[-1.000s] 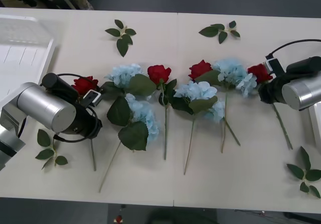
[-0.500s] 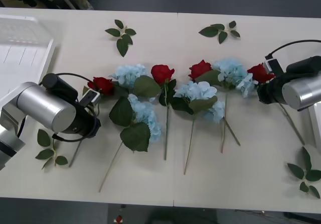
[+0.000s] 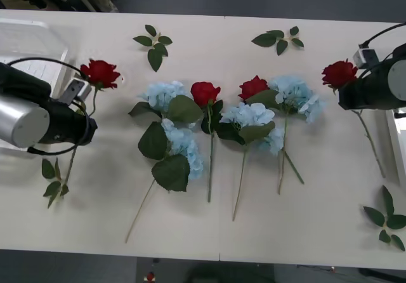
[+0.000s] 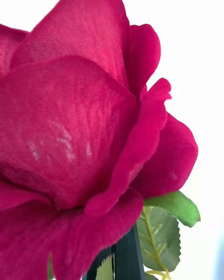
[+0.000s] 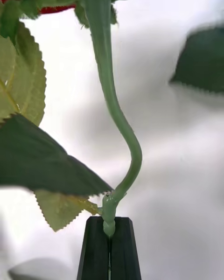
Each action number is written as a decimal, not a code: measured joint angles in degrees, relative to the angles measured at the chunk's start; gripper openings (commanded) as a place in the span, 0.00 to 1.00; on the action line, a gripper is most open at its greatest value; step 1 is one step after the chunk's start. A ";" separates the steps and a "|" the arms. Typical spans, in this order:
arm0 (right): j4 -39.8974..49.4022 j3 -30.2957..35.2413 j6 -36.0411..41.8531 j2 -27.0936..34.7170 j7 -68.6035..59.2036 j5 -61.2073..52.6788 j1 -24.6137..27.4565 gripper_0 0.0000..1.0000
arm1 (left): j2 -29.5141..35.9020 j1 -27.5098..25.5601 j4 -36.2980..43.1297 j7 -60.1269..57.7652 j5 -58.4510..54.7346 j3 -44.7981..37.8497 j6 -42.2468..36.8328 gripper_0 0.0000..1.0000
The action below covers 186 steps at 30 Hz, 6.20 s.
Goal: Put the red flowers into the right box and the blue flowers into the left box
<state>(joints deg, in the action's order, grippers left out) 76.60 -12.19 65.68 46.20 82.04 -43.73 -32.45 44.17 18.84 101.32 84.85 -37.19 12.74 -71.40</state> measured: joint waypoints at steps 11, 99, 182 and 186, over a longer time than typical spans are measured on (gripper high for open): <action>2.93 14.28 11.53 5.91 -0.13 -2.22 0.03 0.00 | -0.01 -0.05 8.61 0.00 -9.87 -3.94 11.40 0.00; 24.03 23.64 -18.20 13.41 14.69 -22.60 29.87 1.00 | -23.93 10.94 -3.90 63.81 -50.73 5.36 18.93 0.00; 21.79 -7.04 -36.39 -10.18 73.61 -74.68 25.53 1.00 | -24.18 10.94 -3.97 63.82 -50.73 5.36 18.93 0.00; 19.52 -9.39 -36.52 -11.42 73.61 -74.68 22.42 1.00 | -24.18 10.94 -3.97 63.82 -50.73 5.36 18.93 0.00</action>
<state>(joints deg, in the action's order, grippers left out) 96.12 -21.58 29.16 34.77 155.65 -118.41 -10.04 19.98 29.78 97.35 148.67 -87.92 18.10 -52.46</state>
